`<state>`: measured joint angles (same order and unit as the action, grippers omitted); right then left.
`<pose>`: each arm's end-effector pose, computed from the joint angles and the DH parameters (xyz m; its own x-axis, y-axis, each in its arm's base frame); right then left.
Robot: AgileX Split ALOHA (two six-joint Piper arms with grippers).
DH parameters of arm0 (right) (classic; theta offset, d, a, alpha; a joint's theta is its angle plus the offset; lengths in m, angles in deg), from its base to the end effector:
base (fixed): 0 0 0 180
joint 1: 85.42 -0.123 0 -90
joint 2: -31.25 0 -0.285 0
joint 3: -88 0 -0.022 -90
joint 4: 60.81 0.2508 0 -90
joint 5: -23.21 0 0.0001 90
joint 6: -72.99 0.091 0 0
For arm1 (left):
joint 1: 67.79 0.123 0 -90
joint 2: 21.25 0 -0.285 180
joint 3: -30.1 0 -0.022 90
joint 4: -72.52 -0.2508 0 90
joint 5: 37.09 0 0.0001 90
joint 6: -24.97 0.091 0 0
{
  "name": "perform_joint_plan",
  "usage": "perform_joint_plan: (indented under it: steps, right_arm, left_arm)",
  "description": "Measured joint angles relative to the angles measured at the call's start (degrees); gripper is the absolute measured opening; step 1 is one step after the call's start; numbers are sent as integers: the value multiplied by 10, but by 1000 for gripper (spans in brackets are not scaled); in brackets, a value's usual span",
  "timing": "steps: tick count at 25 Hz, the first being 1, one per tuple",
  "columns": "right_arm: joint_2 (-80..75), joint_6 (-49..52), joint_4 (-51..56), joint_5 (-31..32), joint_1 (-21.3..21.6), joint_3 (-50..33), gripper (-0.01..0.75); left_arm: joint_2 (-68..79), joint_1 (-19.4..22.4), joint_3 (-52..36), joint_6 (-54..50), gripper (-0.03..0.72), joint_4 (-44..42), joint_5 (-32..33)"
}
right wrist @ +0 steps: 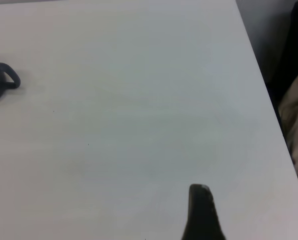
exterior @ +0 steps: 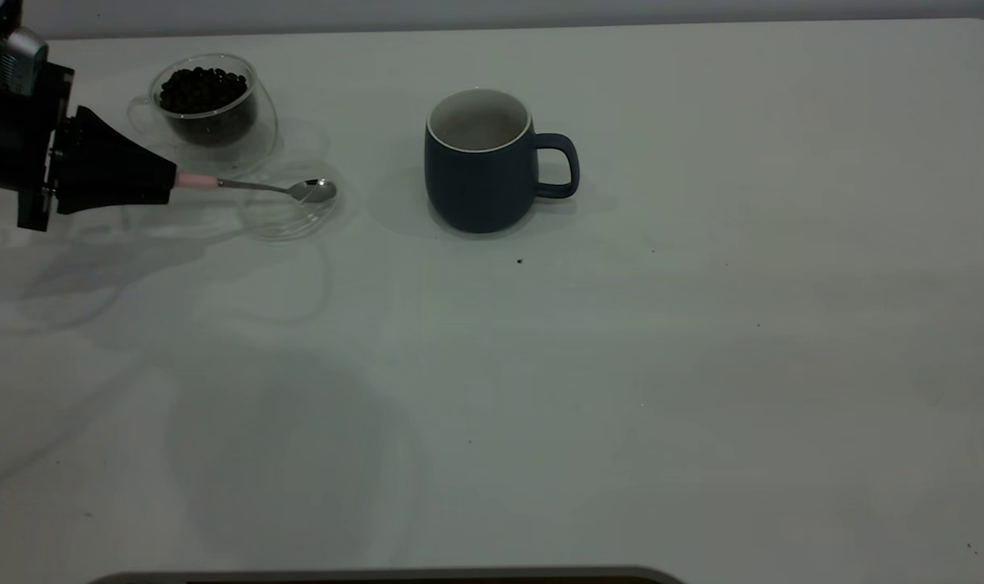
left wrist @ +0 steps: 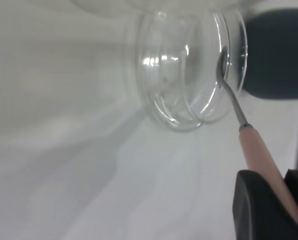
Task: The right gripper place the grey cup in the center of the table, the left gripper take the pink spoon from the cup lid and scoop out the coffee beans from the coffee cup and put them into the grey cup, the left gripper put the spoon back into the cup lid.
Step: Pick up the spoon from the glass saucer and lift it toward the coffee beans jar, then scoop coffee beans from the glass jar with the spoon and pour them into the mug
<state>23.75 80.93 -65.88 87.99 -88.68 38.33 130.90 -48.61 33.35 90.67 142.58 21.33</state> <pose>-0.0063 -0.0077 0.2667 -0.5232 0.0707 -0.8492 0.0641 0.9970 0.0435 0.4039 0.0633 -0.0016 -0.9589 -0.2190 -0.1803 0.0041 0.6250 -0.7806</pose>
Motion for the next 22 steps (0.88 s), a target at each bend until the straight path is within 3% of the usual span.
perform_joint_plan:
  steps: [10, 15, 22]
  right_arm:
    - [0, 0, 0, 0, 0, 0, 565]
    - [0, 0, 0, 0, 0, 0, 565]
    - [0, 0, 0, 0, 0, 0, 565]
  left_arm:
    - [-65, 61, 0, -56, 136, -12, 46]
    - [-109, 65, 0, -60, 136, -6, 70]
    - [-158, 79, 16, -61, 136, 8, 28]
